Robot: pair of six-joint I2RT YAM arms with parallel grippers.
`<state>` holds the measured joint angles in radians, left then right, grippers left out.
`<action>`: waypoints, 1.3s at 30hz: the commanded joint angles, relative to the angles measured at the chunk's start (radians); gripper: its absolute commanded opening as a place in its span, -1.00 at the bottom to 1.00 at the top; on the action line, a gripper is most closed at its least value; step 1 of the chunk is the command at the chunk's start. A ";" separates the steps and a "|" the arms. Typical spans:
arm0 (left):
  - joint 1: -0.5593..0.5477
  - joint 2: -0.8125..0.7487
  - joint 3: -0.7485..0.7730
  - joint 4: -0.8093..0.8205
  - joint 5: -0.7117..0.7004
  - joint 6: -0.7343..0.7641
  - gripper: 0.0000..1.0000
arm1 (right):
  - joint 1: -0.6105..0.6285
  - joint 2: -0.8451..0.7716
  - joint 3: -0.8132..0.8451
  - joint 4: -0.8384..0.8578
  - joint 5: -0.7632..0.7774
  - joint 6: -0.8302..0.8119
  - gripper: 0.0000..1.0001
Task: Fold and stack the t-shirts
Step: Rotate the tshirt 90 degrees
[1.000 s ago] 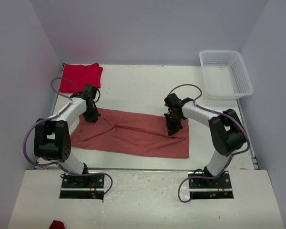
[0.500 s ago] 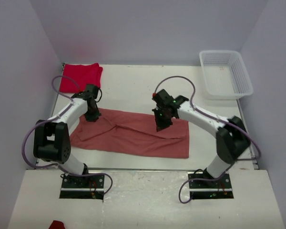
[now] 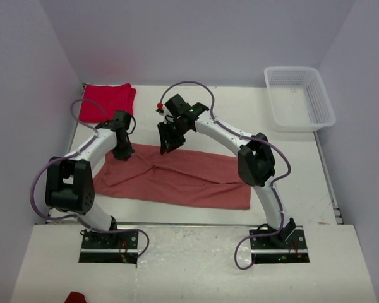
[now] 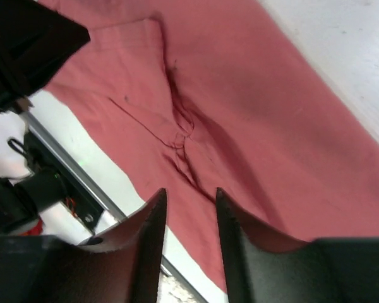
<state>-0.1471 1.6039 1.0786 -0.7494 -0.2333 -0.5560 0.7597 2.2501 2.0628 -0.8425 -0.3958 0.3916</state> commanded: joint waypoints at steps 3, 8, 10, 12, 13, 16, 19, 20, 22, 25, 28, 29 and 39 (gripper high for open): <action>-0.006 -0.053 0.047 0.047 0.092 0.065 -1.00 | 0.009 0.037 0.001 -0.033 -0.077 -0.022 -0.96; -0.006 -0.064 0.050 0.099 0.173 0.100 -0.54 | 0.006 -0.050 -0.090 -0.033 0.020 -0.042 -0.84; -0.008 -0.059 0.050 0.122 0.192 0.110 -0.40 | -0.002 -0.101 -0.145 -0.032 0.046 -0.046 -0.71; -0.006 -0.049 0.055 0.137 0.196 0.122 -0.26 | -0.019 -0.135 -0.205 -0.026 0.040 -0.046 -0.64; -0.006 -0.032 0.057 0.140 0.203 0.123 -0.24 | -0.022 -0.153 -0.226 -0.012 0.047 -0.045 -0.63; -0.006 0.004 0.066 0.153 0.227 0.131 -0.26 | -0.034 -0.230 -0.299 0.011 0.063 -0.039 -0.63; -0.008 0.030 0.067 0.166 0.229 0.131 -0.26 | -0.045 -0.283 -0.346 0.014 0.071 -0.040 -0.63; -0.009 0.039 0.070 0.166 0.227 0.131 -0.27 | -0.054 -0.308 -0.368 0.014 0.081 -0.040 -0.63; -0.008 0.059 0.073 0.168 0.227 0.131 -0.28 | -0.069 -0.334 -0.389 0.020 0.089 -0.040 -0.64; -0.011 0.086 0.080 0.173 0.229 0.133 -0.29 | -0.098 -0.391 -0.444 0.037 0.089 -0.036 -0.64; -0.014 0.111 0.083 0.173 0.229 0.136 -0.31 | -0.129 -0.437 -0.472 0.046 0.086 -0.036 -0.64; -0.016 0.120 0.083 0.176 0.227 0.136 -0.31 | -0.138 -0.445 -0.484 0.045 0.087 -0.037 -0.64; -0.023 0.149 0.086 0.183 0.229 0.142 -0.83 | -0.198 -0.506 -0.593 0.082 0.086 -0.043 -0.66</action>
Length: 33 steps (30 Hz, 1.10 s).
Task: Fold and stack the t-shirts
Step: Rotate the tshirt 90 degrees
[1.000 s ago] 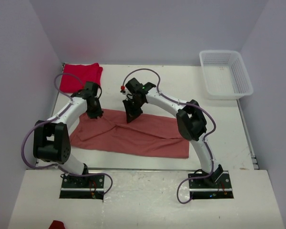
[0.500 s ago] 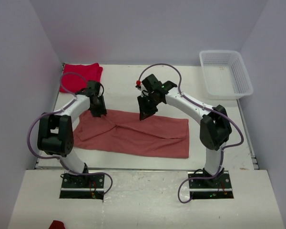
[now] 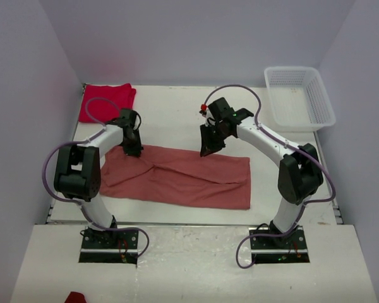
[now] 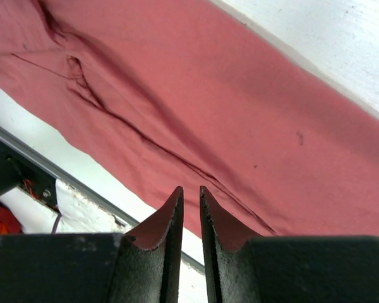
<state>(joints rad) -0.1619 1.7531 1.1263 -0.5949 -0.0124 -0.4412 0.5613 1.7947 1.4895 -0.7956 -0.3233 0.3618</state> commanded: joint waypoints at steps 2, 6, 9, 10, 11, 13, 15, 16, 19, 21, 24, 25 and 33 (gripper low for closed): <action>-0.010 -0.010 0.035 0.024 0.006 0.025 -1.00 | 0.000 -0.051 -0.032 0.038 0.012 -0.012 -0.67; -0.018 -0.053 0.021 -0.005 -0.009 0.015 -1.00 | -0.001 -0.047 -0.054 0.058 0.007 -0.006 -0.67; -0.024 -0.101 0.003 -0.052 -0.003 -0.019 -1.00 | 0.000 -0.043 -0.058 0.058 0.006 -0.006 -0.68; -0.025 -0.116 -0.020 -0.074 0.006 -0.042 -1.00 | 0.000 -0.043 -0.058 0.058 0.006 -0.006 -0.68; -0.027 -0.150 -0.032 -0.086 0.008 -0.053 -1.00 | -0.001 -0.046 -0.060 0.058 0.007 -0.006 -0.68; -0.031 -0.196 -0.085 -0.123 0.008 -0.105 -1.00 | 0.000 -0.054 -0.063 0.058 0.009 -0.006 -0.68; -0.045 -0.285 -0.153 -0.126 0.063 -0.134 -1.00 | 0.000 -0.063 -0.067 0.062 0.009 -0.007 -0.69; -0.050 -0.350 -0.177 -0.141 0.072 -0.181 -1.00 | 0.000 -0.066 -0.075 0.065 0.007 -0.007 -0.68; -0.094 -0.476 -0.269 -0.170 0.095 -0.316 -0.92 | -0.001 -0.075 -0.104 0.090 0.004 -0.007 -0.68; -0.164 -0.622 -0.319 -0.186 0.109 -0.397 -0.87 | -0.001 -0.074 -0.118 0.105 -0.005 -0.004 -0.68; -0.322 -0.800 -0.373 -0.198 0.056 -0.603 -0.93 | -0.003 -0.061 -0.132 0.128 -0.025 0.000 -0.68; -0.356 -0.831 -0.384 -0.227 0.034 -0.713 -0.86 | -0.004 -0.052 -0.126 0.131 -0.031 0.000 -0.68; -0.579 -0.776 -0.267 -0.335 -0.194 -0.831 -0.60 | -0.011 -0.023 -0.069 0.125 -0.048 -0.004 -0.67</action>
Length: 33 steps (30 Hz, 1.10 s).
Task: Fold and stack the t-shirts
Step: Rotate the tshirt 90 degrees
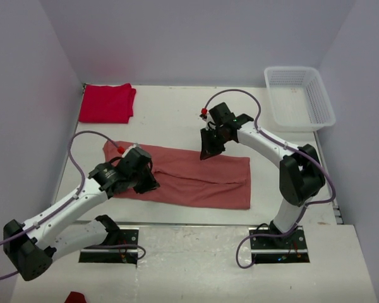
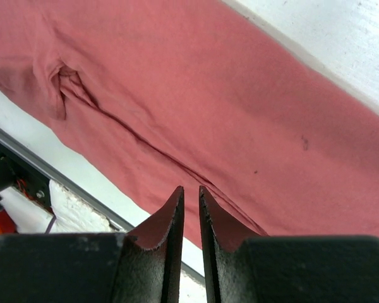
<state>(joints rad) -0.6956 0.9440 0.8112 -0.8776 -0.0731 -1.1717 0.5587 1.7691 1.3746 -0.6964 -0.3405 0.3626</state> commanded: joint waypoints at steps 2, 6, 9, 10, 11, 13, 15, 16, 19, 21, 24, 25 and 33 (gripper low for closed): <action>-0.044 0.093 0.098 -0.026 -0.233 -0.048 -0.60 | -0.008 0.007 0.052 0.025 -0.032 -0.005 -0.67; 0.022 0.264 0.274 -0.009 -0.349 0.105 -1.00 | -0.006 -0.006 0.034 0.014 0.006 -0.014 -0.70; 0.050 0.390 0.406 -0.001 -0.430 0.197 -1.00 | -0.008 -0.008 0.021 -0.015 0.035 -0.019 -0.87; 0.067 0.450 0.431 -0.004 -0.450 0.216 -1.00 | -0.008 -0.010 0.017 -0.017 0.037 -0.022 -0.98; 0.135 0.479 0.463 -0.007 -0.436 0.231 -1.00 | -0.009 -0.014 0.011 -0.015 0.041 -0.022 -1.00; 0.230 0.548 0.465 0.014 -0.363 0.289 -1.00 | -0.008 -0.020 -0.003 -0.014 0.038 -0.027 -1.00; 0.335 0.584 0.451 0.050 -0.305 0.346 -1.00 | -0.008 -0.020 -0.012 -0.015 0.028 -0.028 -1.00; 0.364 0.625 0.451 0.049 -0.286 0.362 -1.00 | -0.008 -0.019 -0.016 -0.017 0.026 -0.034 -1.00; 0.438 0.706 0.454 0.046 -0.229 0.409 -1.00 | -0.009 -0.014 -0.046 -0.009 0.032 -0.048 -1.00; 0.447 0.725 0.457 0.040 -0.218 0.418 -1.00 | -0.010 -0.010 -0.066 -0.003 0.035 -0.051 -1.00; 0.447 0.719 0.428 0.065 -0.202 0.419 -1.00 | -0.006 -0.020 -0.097 0.021 0.020 -0.050 -1.00; 0.447 0.720 0.425 0.063 -0.203 0.419 -1.00 | -0.008 -0.020 -0.104 0.024 0.012 -0.050 -1.00; 0.450 0.812 0.407 0.060 -0.226 0.432 -1.00 | -0.006 -0.010 -0.193 0.061 0.009 -0.060 -1.00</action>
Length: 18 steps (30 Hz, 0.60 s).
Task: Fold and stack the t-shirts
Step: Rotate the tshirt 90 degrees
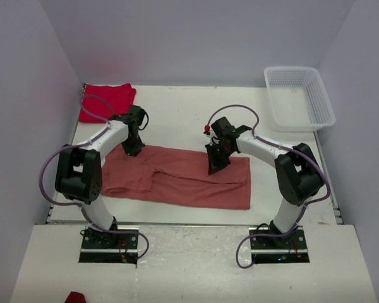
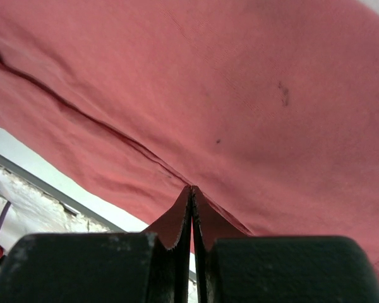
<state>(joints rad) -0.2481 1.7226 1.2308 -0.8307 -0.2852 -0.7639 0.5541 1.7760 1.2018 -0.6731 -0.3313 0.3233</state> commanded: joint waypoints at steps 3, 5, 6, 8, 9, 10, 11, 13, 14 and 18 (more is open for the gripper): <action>0.006 0.071 -0.017 0.038 -0.009 0.029 -1.00 | -0.002 -0.026 -0.044 0.055 0.003 -0.010 -1.00; 0.007 0.110 -0.008 0.047 -0.005 0.037 -1.00 | -0.002 -0.024 -0.045 0.056 0.011 -0.007 -1.00; 0.007 0.136 -0.002 0.047 -0.002 0.037 -1.00 | -0.002 -0.018 -0.044 0.053 0.014 -0.007 -1.00; 0.007 0.160 0.012 0.051 0.006 0.040 -1.00 | -0.003 -0.016 -0.047 0.056 0.015 -0.006 -1.00; 0.007 0.167 0.016 0.057 0.004 0.041 -1.00 | -0.002 -0.016 -0.053 0.058 0.015 -0.004 -1.00; 0.007 0.181 0.027 0.059 0.004 0.044 -1.00 | -0.003 -0.013 -0.056 0.060 0.020 0.000 -1.00; 0.007 0.189 0.033 0.059 0.004 0.048 -1.00 | -0.003 -0.015 -0.061 0.064 0.020 0.003 -1.00; 0.007 0.210 0.054 0.068 0.017 0.060 -1.00 | -0.003 -0.010 -0.080 0.072 0.018 0.014 -1.00; 0.007 0.221 0.065 0.073 0.021 0.073 -1.00 | -0.002 -0.007 -0.091 0.076 0.015 0.017 -1.00; 0.004 0.293 0.122 0.076 0.050 0.103 -1.00 | 0.000 -0.006 -0.117 0.098 0.021 0.039 -1.00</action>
<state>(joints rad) -0.2481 1.9427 1.3193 -0.8486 -0.2764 -0.6922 0.5541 1.7763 1.0996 -0.6125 -0.3298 0.3401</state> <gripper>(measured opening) 0.002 0.003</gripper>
